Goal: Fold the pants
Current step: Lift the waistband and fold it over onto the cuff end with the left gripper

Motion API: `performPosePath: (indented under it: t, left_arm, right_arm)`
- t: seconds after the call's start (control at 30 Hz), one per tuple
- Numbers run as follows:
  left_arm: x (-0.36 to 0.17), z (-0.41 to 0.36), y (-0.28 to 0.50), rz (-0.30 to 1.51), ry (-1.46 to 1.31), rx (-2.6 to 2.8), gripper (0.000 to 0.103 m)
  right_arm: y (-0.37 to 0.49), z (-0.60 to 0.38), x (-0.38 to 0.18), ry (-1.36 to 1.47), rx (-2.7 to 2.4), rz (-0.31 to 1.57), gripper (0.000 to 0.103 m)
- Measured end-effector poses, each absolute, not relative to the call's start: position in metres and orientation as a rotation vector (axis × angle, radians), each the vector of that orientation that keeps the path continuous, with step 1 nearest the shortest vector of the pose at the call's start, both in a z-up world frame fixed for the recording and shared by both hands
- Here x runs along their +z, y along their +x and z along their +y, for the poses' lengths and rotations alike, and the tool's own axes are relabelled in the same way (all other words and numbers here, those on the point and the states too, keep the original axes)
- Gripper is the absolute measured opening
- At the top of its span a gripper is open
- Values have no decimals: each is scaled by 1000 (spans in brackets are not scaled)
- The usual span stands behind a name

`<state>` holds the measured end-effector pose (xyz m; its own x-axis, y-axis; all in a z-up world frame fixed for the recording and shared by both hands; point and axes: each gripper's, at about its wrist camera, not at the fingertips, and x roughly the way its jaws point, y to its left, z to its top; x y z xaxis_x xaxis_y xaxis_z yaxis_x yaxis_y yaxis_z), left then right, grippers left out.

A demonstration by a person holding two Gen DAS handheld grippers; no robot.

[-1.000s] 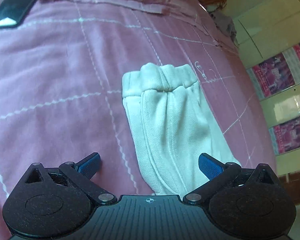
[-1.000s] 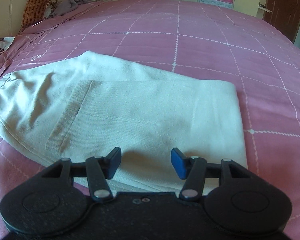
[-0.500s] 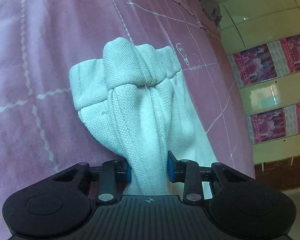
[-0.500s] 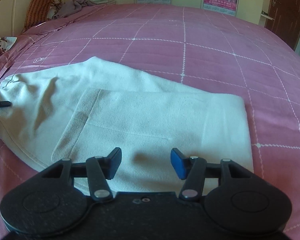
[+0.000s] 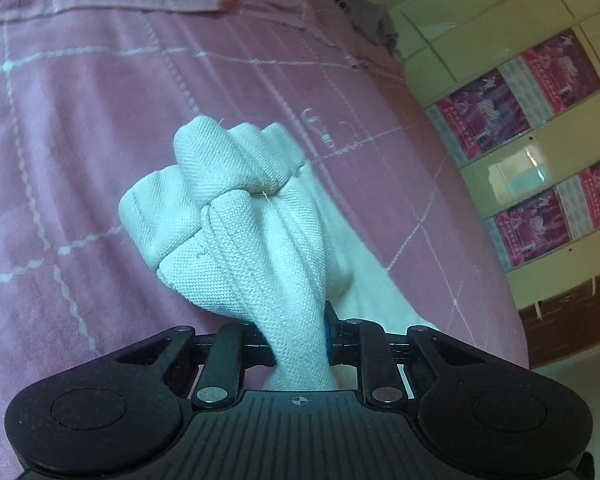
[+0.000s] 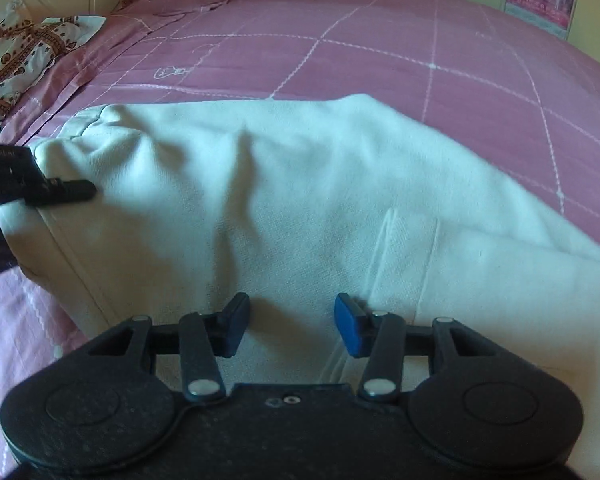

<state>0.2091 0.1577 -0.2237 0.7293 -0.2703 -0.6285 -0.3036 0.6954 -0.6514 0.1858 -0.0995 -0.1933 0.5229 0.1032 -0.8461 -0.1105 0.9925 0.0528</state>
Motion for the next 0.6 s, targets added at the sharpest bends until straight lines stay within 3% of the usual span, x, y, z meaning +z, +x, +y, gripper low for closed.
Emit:
performPosePath:
  t: [0.27,0.5,0.6]
  left_arm:
    - [-141,35,193,654,-330,-304,19]
    - [-177,-116,134,840,50,-616,19]
    - [-183,-136,115,841,203,-593,24]
  right_arm:
    - [149,-156,-148,132,87,907,46]
    - [91,-275,-150,261,-116,910,47]
    - [69,-305,-160,317,-159,925,48]
